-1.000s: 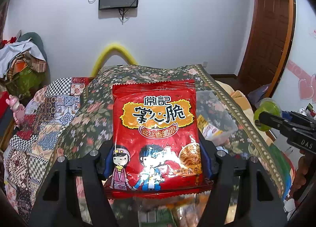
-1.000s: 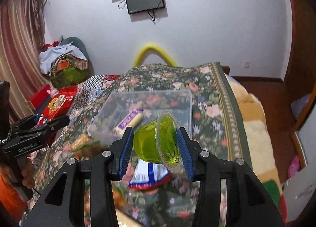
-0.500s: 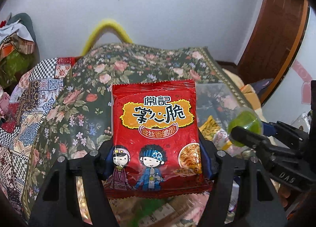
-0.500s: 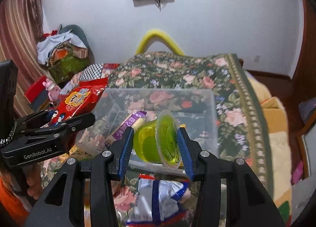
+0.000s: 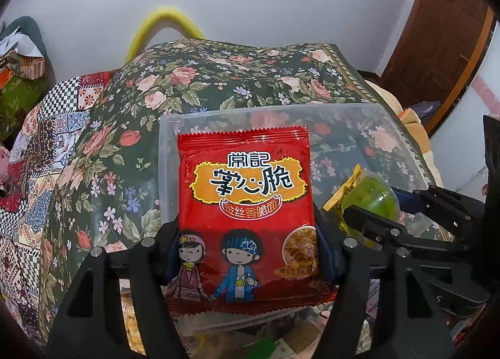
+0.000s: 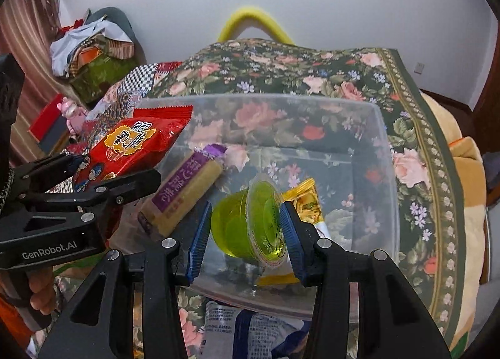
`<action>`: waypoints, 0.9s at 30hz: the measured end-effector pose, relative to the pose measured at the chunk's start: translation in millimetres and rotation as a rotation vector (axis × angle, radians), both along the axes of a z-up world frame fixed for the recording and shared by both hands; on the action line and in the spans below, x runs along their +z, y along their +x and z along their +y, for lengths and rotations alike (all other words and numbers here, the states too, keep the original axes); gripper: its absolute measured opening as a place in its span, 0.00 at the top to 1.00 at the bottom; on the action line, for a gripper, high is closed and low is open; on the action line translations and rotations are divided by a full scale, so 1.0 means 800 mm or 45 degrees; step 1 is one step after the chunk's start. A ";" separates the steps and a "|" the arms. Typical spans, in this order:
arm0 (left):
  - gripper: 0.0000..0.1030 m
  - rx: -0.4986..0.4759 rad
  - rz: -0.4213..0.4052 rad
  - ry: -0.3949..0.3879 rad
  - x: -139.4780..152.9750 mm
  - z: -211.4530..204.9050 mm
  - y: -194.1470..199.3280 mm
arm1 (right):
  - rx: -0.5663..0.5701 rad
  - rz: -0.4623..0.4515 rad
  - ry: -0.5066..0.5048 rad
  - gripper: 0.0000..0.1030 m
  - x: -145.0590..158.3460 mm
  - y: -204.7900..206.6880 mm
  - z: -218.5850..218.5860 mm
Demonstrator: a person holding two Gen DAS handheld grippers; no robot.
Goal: Organize snacks
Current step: 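Lower the red bag and jelly cup into the clear box, release both, then grasp the green biscuit pack with the left gripper while the right gripper grasps the cracker slab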
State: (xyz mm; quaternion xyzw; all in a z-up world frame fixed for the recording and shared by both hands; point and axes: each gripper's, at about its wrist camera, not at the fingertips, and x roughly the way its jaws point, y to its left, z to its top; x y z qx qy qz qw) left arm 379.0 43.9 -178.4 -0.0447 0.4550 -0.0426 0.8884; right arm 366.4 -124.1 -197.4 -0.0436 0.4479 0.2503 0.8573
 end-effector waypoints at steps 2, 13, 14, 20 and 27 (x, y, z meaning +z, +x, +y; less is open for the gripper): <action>0.33 0.010 -0.005 0.001 0.001 0.001 -0.002 | -0.003 0.008 -0.013 0.59 -0.003 -0.001 0.000; 0.31 0.032 -0.131 0.010 0.060 0.003 -0.044 | 0.027 -0.112 -0.041 0.53 0.041 -0.032 0.003; 0.31 0.032 -0.146 0.014 0.068 0.003 -0.052 | 0.029 -0.128 -0.036 0.53 0.048 -0.039 0.001; 0.24 0.034 -0.222 0.021 0.107 0.008 -0.110 | 0.044 -0.211 -0.005 0.47 0.087 -0.085 -0.017; 0.19 0.011 -0.228 0.060 0.114 0.009 -0.183 | 0.067 -0.249 0.023 0.42 0.104 -0.148 -0.038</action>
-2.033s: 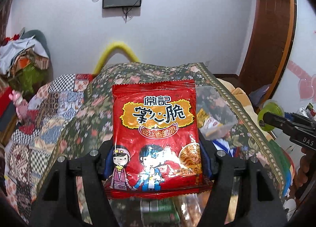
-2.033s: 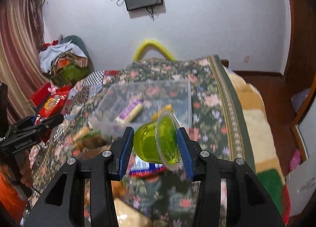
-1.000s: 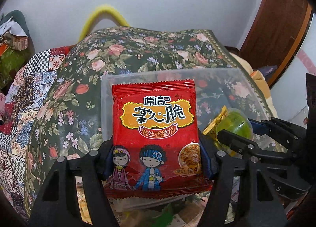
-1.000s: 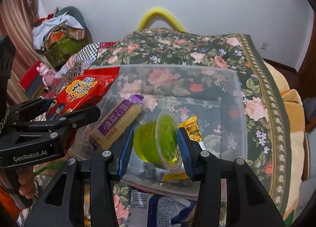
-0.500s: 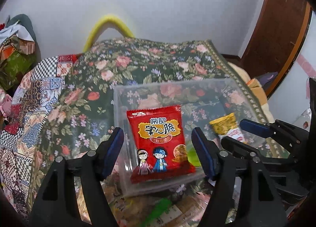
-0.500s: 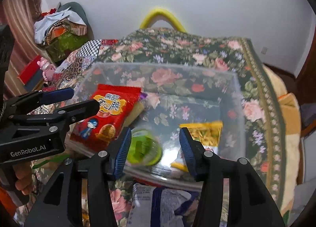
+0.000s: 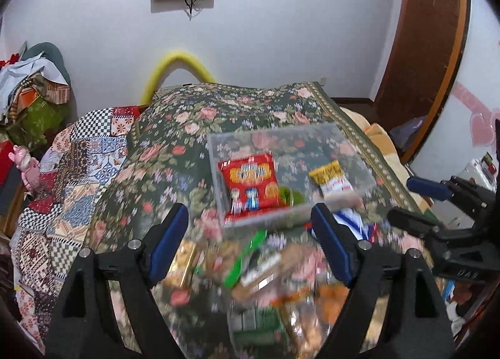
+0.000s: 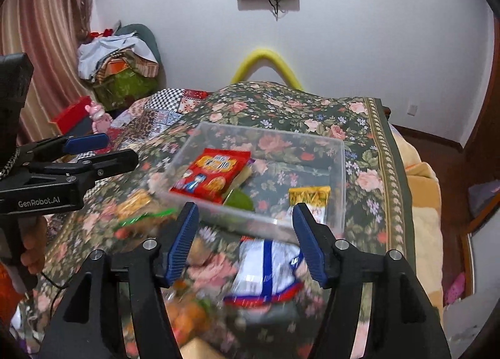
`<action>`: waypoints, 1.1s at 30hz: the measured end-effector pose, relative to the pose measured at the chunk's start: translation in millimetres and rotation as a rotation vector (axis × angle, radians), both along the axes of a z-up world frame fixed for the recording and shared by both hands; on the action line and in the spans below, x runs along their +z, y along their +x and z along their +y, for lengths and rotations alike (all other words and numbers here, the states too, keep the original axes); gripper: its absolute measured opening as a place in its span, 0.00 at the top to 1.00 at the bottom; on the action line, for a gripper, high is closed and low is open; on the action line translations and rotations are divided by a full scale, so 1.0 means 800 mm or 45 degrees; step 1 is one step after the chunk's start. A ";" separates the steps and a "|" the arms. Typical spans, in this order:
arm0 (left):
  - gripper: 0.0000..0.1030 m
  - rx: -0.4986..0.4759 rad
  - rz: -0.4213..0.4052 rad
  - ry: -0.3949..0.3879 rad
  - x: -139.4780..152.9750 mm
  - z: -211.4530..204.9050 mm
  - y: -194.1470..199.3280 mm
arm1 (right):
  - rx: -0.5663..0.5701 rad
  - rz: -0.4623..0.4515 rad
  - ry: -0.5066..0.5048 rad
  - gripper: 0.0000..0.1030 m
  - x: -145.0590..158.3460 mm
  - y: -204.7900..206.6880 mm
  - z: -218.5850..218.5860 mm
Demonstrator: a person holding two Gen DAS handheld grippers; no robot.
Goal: Organize snacks
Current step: 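Grasp the green biscuit pack with the left gripper while the right gripper grasps the cracker slab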
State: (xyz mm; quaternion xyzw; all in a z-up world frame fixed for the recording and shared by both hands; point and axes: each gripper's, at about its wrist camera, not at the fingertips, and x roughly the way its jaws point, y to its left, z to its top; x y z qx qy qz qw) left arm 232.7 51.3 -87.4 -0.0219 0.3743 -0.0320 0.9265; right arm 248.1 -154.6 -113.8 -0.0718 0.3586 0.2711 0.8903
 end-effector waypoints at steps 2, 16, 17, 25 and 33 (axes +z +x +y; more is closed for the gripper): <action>0.18 -0.008 0.012 0.014 -0.007 0.001 -0.023 | 0.010 -0.001 -0.004 0.39 -0.003 -0.019 -0.004; 0.17 0.032 0.208 -0.038 -0.096 0.021 -0.103 | 0.006 0.141 -0.086 0.19 -0.077 -0.096 -0.016; 0.17 0.041 0.218 -0.047 -0.102 0.022 -0.104 | 0.001 0.158 -0.098 0.19 -0.084 -0.098 -0.016; 0.17 0.056 0.309 -0.098 -0.150 0.018 -0.093 | -0.008 0.185 -0.167 0.18 -0.119 -0.113 -0.004; 0.17 0.062 0.359 -0.132 -0.181 0.012 -0.071 | -0.012 0.157 -0.215 0.14 -0.124 -0.109 -0.007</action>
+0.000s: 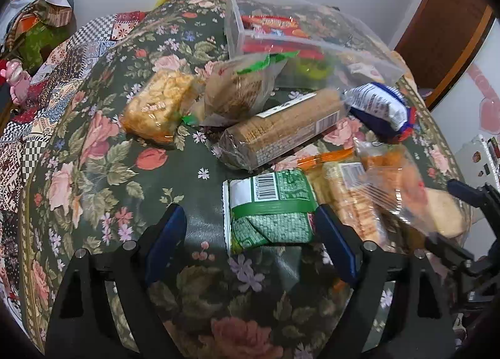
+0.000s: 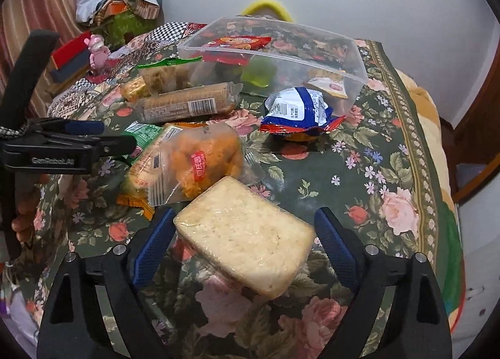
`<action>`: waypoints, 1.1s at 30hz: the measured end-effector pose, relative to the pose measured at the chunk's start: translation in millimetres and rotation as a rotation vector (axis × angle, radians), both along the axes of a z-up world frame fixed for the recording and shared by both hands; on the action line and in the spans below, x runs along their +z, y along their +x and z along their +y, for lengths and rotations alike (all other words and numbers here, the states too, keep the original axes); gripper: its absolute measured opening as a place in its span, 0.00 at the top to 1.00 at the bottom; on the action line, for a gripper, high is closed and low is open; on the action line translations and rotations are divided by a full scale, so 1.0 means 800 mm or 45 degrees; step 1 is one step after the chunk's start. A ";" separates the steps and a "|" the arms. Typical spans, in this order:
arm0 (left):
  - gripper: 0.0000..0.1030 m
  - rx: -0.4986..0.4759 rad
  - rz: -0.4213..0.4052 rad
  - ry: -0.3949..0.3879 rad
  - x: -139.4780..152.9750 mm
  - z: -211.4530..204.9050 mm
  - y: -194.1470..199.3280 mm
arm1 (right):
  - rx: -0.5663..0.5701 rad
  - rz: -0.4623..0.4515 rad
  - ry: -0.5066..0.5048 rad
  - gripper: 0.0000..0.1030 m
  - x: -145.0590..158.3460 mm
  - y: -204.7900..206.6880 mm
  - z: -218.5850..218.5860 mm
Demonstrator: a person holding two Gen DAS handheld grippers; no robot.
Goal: Organize snacks
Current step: 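Grasp the green biscuit pack with the left gripper while the right gripper grasps the cracker slab, then place the green pack and cracker slab into the clear box, open both grippers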
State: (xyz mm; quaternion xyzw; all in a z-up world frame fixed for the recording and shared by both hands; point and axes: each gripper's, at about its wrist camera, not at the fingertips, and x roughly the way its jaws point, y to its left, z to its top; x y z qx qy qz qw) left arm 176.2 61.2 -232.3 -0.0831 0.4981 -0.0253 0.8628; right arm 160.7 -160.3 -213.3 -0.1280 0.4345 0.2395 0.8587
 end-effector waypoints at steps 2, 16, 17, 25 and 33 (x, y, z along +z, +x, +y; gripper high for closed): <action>0.17 -0.001 0.015 -0.014 -0.007 0.000 0.005 | -0.011 0.004 0.005 0.14 0.001 0.003 -0.005; 0.49 -0.061 -0.043 0.005 -0.008 -0.013 0.008 | -0.111 0.154 0.188 0.15 -0.009 0.026 -0.034; 0.50 -0.067 -0.050 0.014 -0.006 -0.013 0.006 | -0.120 0.144 0.187 0.15 -0.008 0.025 -0.036; 0.51 -0.075 -0.129 0.036 0.027 -0.012 -0.009 | -0.174 0.091 0.214 0.16 0.012 0.025 -0.060; 0.51 -0.070 -0.286 -0.004 0.094 -0.013 -0.004 | -0.199 -0.027 0.249 0.16 0.054 0.045 -0.069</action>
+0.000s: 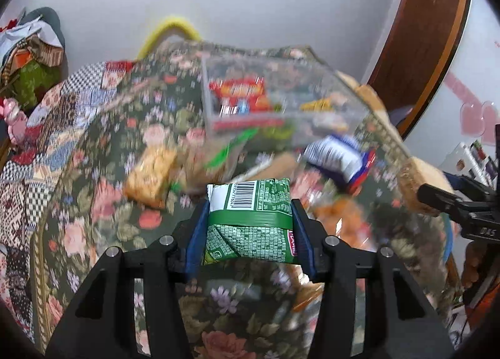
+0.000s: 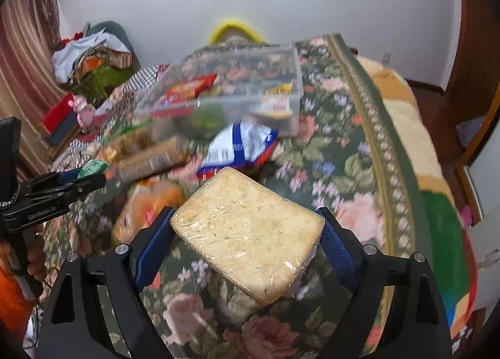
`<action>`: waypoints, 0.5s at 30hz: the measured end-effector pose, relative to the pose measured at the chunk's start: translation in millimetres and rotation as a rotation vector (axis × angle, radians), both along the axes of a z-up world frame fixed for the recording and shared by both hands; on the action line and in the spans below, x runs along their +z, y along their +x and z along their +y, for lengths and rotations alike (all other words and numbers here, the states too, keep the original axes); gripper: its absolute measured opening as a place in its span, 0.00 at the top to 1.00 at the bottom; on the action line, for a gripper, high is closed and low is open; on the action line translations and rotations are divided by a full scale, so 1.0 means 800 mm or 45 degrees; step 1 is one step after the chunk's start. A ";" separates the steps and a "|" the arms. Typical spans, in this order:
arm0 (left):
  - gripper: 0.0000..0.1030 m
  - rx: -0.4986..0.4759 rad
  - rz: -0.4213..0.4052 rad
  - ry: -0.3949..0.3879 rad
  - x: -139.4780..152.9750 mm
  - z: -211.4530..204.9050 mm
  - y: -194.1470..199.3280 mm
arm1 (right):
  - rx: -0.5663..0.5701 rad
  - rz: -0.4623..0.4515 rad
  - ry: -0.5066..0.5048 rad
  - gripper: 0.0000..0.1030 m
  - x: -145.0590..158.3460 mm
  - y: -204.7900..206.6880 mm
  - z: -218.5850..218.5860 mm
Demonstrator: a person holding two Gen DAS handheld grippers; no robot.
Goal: Organize snacks
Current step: 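Place the green pack and cracker slab into the clear box, open both grippers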
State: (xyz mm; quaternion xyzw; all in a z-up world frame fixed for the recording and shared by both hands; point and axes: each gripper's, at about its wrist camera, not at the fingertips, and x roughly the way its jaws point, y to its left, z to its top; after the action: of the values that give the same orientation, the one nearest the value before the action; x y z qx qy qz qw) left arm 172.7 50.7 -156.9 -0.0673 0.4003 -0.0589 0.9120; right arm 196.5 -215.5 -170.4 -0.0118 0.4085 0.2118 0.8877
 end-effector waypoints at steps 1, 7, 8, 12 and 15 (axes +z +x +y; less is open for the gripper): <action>0.51 -0.002 -0.020 -0.007 0.008 -0.001 0.003 | -0.002 -0.012 0.003 0.16 0.003 0.002 0.000; 0.51 -0.022 -0.121 -0.004 0.050 -0.013 0.033 | -0.009 -0.122 0.030 0.16 0.036 0.026 0.009; 0.51 -0.025 -0.132 -0.004 0.055 -0.015 0.038 | -0.010 -0.139 0.032 0.16 0.041 0.032 0.010; 0.51 -0.034 -0.164 0.012 0.072 -0.026 0.064 | -0.005 -0.193 0.045 0.16 0.056 0.050 0.018; 0.51 -0.042 -0.167 0.017 0.076 -0.031 0.086 | 0.001 -0.224 0.049 0.16 0.064 0.063 0.023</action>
State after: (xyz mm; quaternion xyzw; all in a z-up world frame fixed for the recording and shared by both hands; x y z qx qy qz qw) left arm 241.7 25.6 -95.9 -0.0504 0.3413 -0.0755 0.9356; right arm 247.0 -196.8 -119.4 -0.0136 0.3249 0.2180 0.9202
